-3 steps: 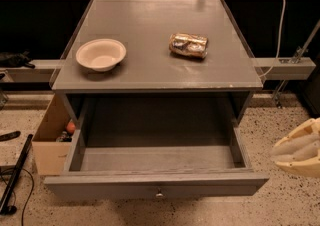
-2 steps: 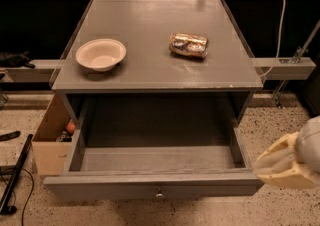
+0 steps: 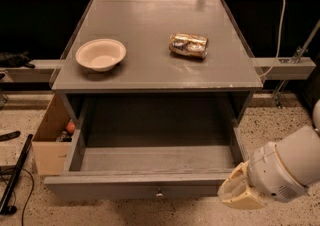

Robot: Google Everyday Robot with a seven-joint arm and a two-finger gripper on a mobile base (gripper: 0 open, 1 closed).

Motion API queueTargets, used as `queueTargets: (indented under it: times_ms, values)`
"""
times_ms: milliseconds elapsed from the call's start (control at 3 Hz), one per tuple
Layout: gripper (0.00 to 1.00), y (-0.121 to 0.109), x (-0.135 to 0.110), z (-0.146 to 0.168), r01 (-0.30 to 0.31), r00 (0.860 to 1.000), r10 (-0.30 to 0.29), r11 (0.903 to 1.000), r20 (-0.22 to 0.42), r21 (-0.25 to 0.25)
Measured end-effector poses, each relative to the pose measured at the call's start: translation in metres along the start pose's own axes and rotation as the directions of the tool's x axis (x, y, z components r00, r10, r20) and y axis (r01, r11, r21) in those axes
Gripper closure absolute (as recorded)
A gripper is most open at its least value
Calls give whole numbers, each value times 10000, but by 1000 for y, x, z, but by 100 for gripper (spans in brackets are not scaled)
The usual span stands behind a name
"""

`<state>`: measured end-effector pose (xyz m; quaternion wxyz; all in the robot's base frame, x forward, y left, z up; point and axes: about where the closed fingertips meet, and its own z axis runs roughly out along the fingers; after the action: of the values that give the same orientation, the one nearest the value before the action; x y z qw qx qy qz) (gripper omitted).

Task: Close top drawer

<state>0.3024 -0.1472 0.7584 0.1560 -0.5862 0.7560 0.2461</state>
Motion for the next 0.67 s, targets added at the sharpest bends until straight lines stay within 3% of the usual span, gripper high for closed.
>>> queueTargets:
  times_ms: [333, 667]
  values:
    - [100, -10, -3, 32, 207, 9998, -208, 9992, -19, -351]
    - [100, -27, 9, 64, -38, 9998, 43, 9995, 186, -316]
